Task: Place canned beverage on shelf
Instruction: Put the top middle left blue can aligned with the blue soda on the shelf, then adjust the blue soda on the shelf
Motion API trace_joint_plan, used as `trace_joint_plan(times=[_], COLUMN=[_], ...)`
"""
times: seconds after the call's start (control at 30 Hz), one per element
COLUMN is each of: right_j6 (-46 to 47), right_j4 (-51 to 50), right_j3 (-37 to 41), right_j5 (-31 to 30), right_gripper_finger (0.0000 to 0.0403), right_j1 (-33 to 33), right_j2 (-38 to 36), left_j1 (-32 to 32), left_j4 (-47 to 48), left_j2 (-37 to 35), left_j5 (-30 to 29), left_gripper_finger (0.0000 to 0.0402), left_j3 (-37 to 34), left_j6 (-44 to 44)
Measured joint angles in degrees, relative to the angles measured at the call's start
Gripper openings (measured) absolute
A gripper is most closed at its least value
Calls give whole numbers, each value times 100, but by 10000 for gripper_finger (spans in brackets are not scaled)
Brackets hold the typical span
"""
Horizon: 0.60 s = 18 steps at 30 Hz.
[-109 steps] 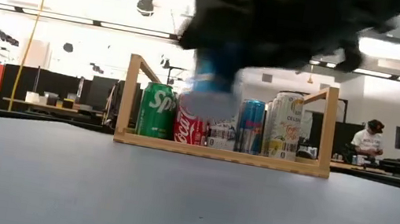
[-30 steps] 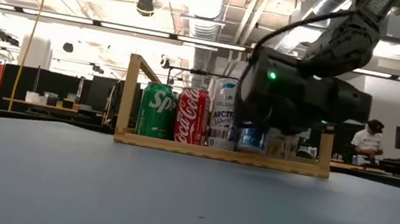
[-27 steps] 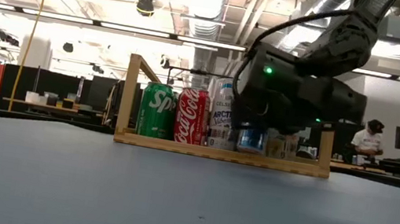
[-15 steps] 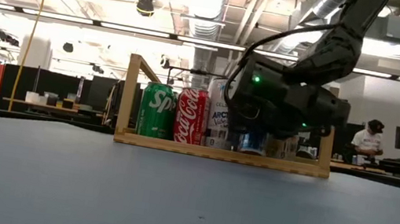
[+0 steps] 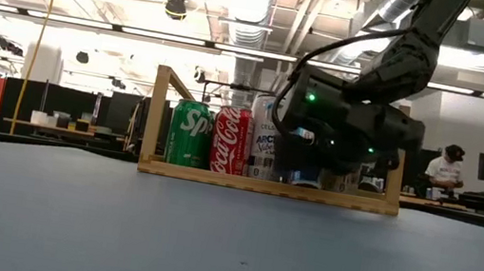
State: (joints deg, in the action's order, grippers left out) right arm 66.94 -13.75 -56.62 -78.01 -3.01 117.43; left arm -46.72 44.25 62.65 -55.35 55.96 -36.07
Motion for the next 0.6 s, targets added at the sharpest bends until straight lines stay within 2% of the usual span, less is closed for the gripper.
trace_joint_plan(times=[0.33, 0.6], right_j6=[-15, 96], right_j4=[-145, -432], right_j3=[7, 7], right_j5=[511, 502], right_gripper_finger=[85, 122], right_j1=[0, -236], right_j2=[11, 11], left_j1=[0, 0], left_j4=[-2, -20], left_j2=[0, 0], left_j5=[85, 85], left_gripper_finger=[341, 341], left_j3=[0, 0], left_j6=[-9, -14])
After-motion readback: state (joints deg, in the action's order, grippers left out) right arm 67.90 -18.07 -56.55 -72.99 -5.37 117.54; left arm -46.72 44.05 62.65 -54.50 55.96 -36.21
